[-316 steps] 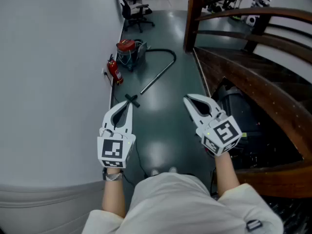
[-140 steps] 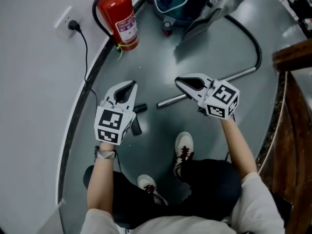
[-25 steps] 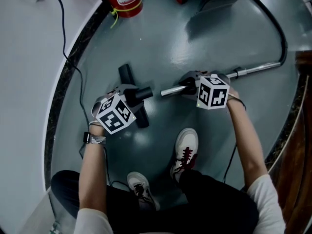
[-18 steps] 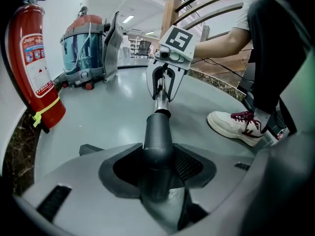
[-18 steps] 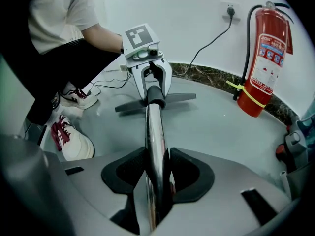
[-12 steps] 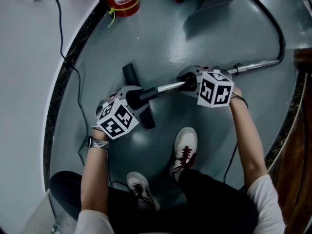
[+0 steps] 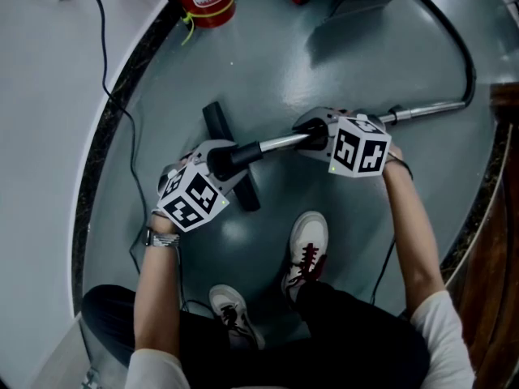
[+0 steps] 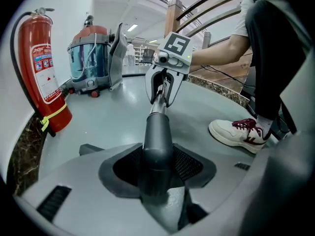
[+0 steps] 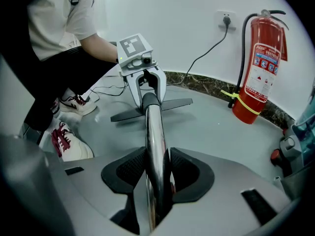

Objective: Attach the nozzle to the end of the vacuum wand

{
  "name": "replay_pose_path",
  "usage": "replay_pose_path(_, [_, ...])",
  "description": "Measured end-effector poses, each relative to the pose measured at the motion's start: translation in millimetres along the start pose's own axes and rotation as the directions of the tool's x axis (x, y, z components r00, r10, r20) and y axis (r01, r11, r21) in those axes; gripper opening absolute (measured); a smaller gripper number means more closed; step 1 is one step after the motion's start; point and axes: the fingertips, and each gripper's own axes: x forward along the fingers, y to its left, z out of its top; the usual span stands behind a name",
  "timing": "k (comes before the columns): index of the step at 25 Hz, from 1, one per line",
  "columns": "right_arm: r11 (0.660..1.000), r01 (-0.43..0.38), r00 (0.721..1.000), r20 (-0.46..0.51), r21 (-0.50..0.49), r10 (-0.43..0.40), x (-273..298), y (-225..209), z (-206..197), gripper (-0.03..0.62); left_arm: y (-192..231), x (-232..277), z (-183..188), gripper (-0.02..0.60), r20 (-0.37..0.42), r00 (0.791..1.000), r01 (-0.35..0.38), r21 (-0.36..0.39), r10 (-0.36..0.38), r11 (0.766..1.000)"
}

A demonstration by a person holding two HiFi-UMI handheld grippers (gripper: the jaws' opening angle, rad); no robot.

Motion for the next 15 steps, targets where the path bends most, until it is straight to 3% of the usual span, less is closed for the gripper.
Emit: replay_pose_path(15, [1.000,0.009,1.000,-0.013,-0.027,-0.009,6.3,5.4,-2.5,0.166,-3.3,-1.3,0.1,0.192,-0.023,1.000,0.021,-0.007,-0.021,1.000])
